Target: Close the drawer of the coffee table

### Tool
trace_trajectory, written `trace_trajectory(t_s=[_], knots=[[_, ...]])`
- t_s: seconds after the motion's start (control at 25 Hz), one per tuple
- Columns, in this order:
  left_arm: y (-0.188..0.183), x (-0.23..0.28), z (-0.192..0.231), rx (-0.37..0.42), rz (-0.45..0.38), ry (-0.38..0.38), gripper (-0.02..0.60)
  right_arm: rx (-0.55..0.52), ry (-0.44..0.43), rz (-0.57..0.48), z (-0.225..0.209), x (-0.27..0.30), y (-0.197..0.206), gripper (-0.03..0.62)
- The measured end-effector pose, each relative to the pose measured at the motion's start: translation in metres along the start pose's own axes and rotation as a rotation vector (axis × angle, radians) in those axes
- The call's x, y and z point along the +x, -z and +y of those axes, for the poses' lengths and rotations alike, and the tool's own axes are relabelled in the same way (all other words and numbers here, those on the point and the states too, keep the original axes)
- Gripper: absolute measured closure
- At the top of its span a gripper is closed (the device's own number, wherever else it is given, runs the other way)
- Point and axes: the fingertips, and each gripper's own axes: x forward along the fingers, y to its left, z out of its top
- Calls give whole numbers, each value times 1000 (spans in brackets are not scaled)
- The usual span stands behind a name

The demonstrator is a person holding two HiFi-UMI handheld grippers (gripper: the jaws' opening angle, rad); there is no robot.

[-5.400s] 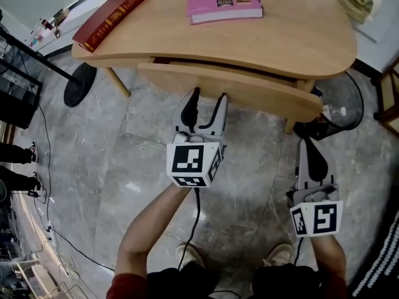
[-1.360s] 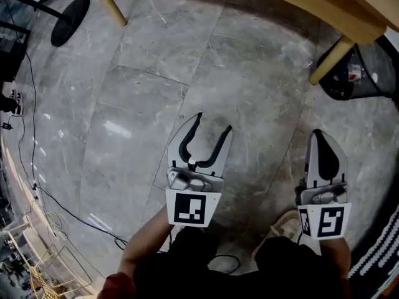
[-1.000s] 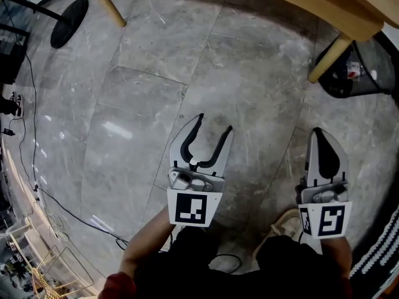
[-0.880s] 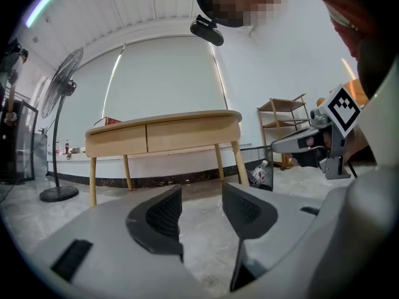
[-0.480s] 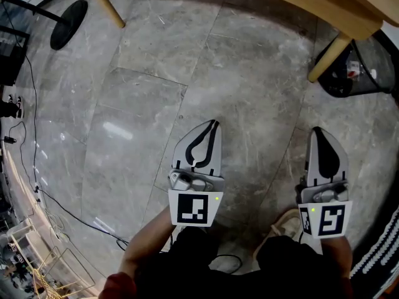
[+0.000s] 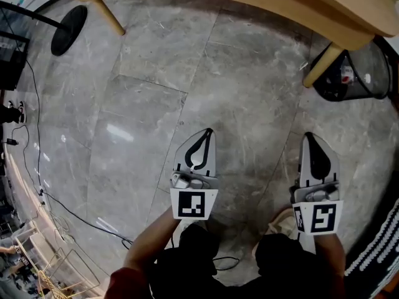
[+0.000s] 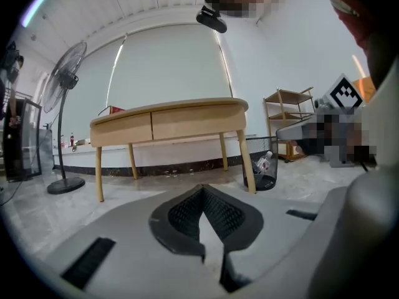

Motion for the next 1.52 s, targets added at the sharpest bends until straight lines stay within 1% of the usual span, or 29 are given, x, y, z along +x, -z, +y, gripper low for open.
trace_trajectory(t_s=[0.08,0.16,0.2,0.28,0.32,0.4,0.48,0.56,0.6,0.72,0.76,0.84,0.96,1.04,1.12,1.2,1.24,1.32,1.44,1.52], knots=[[-9,-5,5,54,43,10,575,-4,-8,24,-2,-5,-19,597],[-31,-18,13,64,65,7,575,-1,-10,56,-4,-13,-45,597],[-48,-27,18,47,63,-2,575,4,-10,71,-4,-18,-61,597],[-86,-46,30,-55,49,-38,575,13,-6,96,-3,-26,-95,597],[-105,-56,34,-68,65,-38,574,15,1,107,-2,-30,-114,597],[-146,-73,39,-21,111,-11,575,6,5,121,1,-36,-155,597],[-199,-89,50,-46,90,-29,575,-13,0,120,4,-42,-203,597],[-256,-106,62,-9,88,-28,575,-25,-9,114,9,-51,-258,597],[-285,-116,69,-20,83,-41,574,-27,-14,113,12,-57,-287,597],[-379,-146,96,-195,14,-135,574,-21,-37,132,18,-78,-372,597],[-409,-155,104,-215,2,-147,574,-13,-48,143,19,-84,-398,597],[-463,-174,118,-206,0,-152,574,3,-67,164,20,-96,-447,597],[-530,-199,135,-192,9,-168,574,21,-70,208,19,-111,-510,597],[-563,-213,148,-208,25,-196,575,25,-68,203,17,-115,-547,597],[-592,-228,161,-253,27,-218,575,15,-67,176,17,-117,-581,597],[-616,-248,172,-293,14,-235,574,15,-69,156,19,-125,-609,597],[-628,-255,177,-300,0,-248,574,16,-70,143,17,-127,-623,597],[-647,-260,190,-295,-35,-279,575,4,-74,104,10,-123,-646,597],[-665,-273,211,-256,-65,-328,574,-25,-88,36,10,-113,-674,597],[-684,-288,230,-230,-89,-365,574,-43,-91,-16,13,-109,-707,597]])
